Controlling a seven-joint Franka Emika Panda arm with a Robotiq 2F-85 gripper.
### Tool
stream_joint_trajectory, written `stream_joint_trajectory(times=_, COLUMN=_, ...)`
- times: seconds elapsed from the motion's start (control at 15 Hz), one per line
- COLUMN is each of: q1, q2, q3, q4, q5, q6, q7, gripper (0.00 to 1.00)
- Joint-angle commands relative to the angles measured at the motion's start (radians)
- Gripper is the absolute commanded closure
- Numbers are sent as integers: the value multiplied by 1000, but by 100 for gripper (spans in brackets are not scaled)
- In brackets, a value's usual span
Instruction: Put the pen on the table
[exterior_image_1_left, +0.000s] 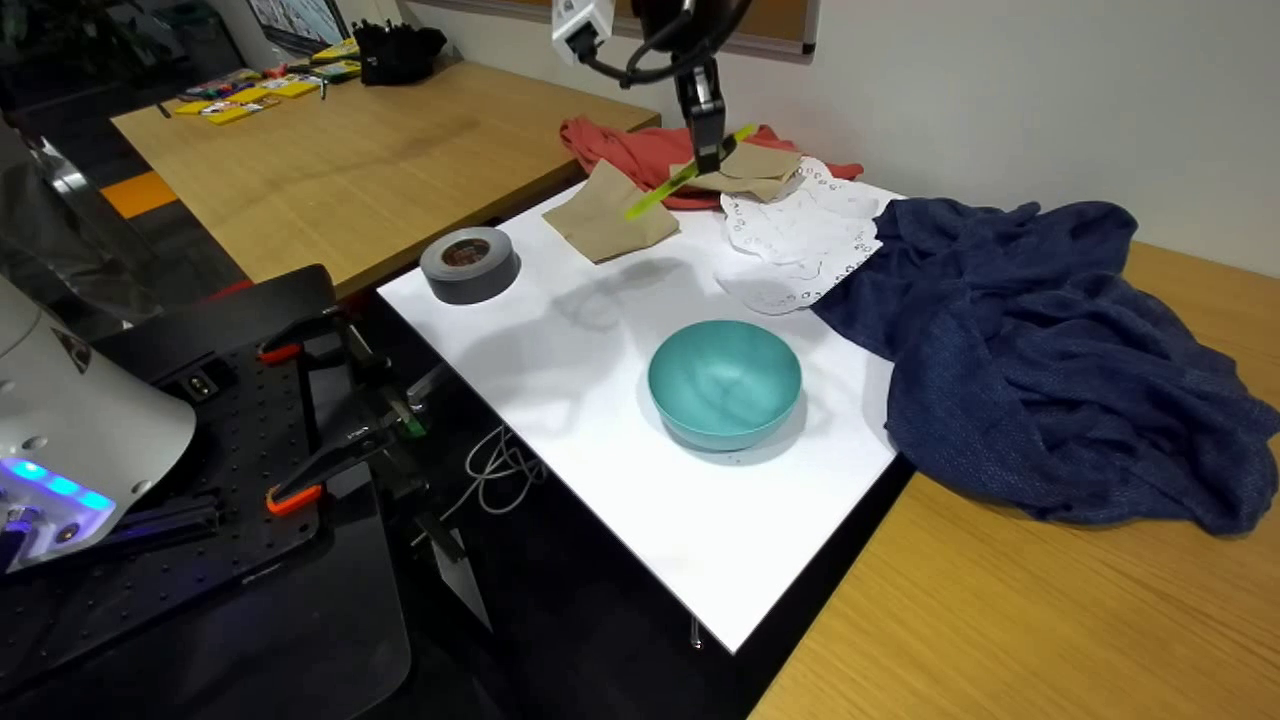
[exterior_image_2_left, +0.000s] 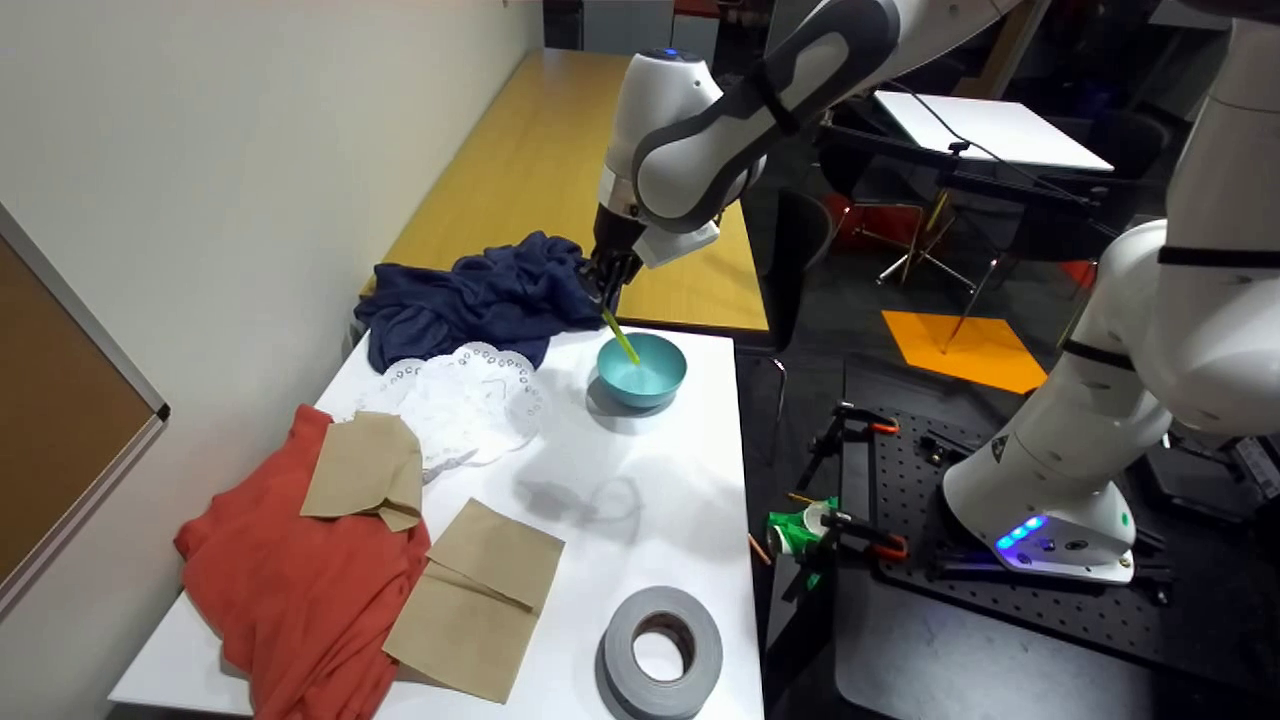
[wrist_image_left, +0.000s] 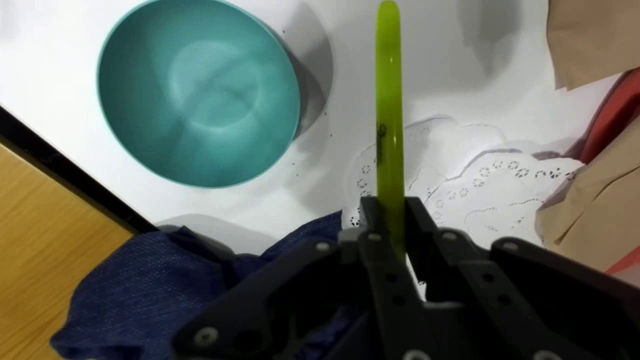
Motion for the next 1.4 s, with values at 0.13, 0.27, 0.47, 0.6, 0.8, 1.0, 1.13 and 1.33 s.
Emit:
stream_joint_trajectory(times=0.13, q1=22, q2=52, q3=54, q4=1, q5=-16, q6=-22, q7=-89, gripper=96)
stream_joint_trajectory(times=0.27, q1=25, q2=96, q3=66, q4=8, q5=-18, q6=-5, q7=-116, gripper=96)
stream_joint_trajectory(times=0.47, q1=28, q2=182, q3=70, q4=29, q5=-33, q6=30, q7=-153, gripper=96)
stream_joint_trajectory(times=0.6, q1=32, q2=240, q3=65, q4=51, q5=-55, q6=60, q7=-161, gripper=96)
stream_joint_trajectory(times=0.8, q1=39, q2=307, q3=61, q4=79, q5=-84, q6=118, q7=-152, gripper=96)
stream_joint_trajectory(times=1.0, q1=55, q2=352, q3=53, q4=104, q5=-108, q6=177, q7=-136, gripper=96)
stream_joint_trajectory(times=1.13, q1=64, q2=370, q3=47, q4=118, q5=-120, q6=191, q7=-133, gripper=59)
stream_joint_trajectory(times=1.33, q1=51, q2=366, q3=61, q4=119, q5=-113, q6=187, q7=-142, gripper=39)
